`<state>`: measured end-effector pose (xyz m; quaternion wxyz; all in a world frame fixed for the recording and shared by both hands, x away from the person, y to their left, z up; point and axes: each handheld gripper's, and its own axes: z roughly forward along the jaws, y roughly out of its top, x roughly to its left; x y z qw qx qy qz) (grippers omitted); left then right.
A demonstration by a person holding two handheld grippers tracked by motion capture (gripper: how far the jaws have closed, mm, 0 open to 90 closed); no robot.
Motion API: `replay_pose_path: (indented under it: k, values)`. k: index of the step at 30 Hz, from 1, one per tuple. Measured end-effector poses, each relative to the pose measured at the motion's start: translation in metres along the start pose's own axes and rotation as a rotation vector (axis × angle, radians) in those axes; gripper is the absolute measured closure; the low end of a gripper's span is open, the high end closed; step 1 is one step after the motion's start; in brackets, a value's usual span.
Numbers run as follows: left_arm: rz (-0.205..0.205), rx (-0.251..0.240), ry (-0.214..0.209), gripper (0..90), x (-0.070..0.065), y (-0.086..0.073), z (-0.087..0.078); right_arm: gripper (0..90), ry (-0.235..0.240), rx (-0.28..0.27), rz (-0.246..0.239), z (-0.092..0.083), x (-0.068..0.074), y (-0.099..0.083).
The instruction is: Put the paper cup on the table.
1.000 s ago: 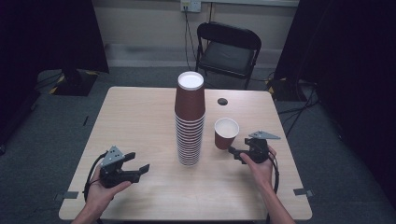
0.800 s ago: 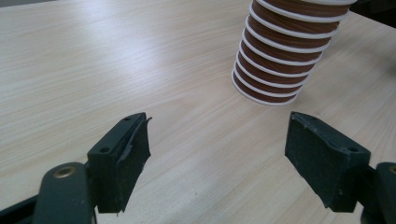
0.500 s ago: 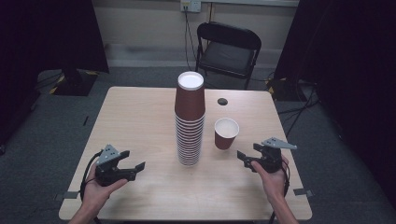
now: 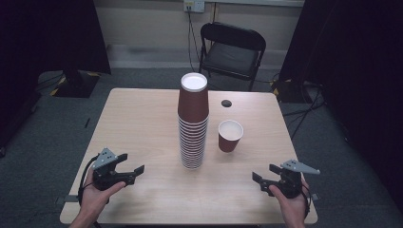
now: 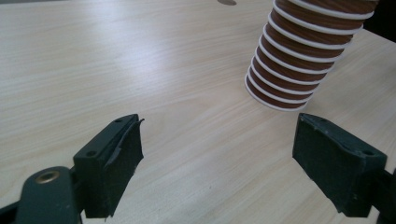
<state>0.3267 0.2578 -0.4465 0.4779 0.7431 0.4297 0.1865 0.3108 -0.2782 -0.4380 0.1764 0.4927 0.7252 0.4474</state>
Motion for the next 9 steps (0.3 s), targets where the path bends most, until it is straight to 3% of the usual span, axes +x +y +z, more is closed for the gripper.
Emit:
replay_pose_path:
  k: [6, 9]
  values:
    - [-0.001, 0.011, 0.005, 15.7, 0.001, -0.001, 0.002, 16.6, -0.013, 0.007, -0.004, -0.002, 0.001, -0.009]
    - [-0.006, 0.0, -0.005, 15.7, 0.001, -0.001, 0.001, 16.2, -0.032, 0.035, -0.01, 0.005, -0.004, -0.014]
